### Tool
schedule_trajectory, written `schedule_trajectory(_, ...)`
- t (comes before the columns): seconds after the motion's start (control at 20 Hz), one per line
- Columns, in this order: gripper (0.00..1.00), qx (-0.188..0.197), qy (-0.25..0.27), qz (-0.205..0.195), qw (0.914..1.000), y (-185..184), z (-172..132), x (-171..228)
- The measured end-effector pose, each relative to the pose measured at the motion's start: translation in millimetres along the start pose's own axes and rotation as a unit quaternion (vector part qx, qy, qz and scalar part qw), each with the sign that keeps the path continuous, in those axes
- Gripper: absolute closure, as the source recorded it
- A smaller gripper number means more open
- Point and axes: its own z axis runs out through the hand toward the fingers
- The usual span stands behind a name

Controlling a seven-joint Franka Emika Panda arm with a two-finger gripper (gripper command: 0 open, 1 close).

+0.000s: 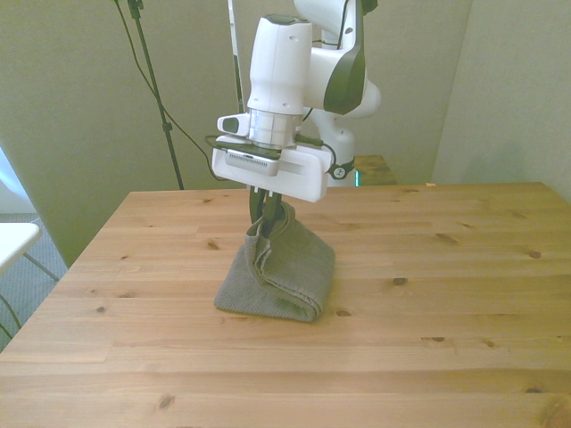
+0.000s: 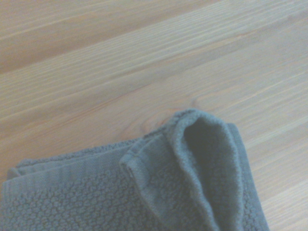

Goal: Fold the towel

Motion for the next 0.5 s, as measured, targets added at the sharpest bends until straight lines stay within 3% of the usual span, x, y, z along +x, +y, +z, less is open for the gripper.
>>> schedule_trajectory(0.5,0.0,0.0,-0.004,-0.003,1.0,-1.0,9.0,3.2)
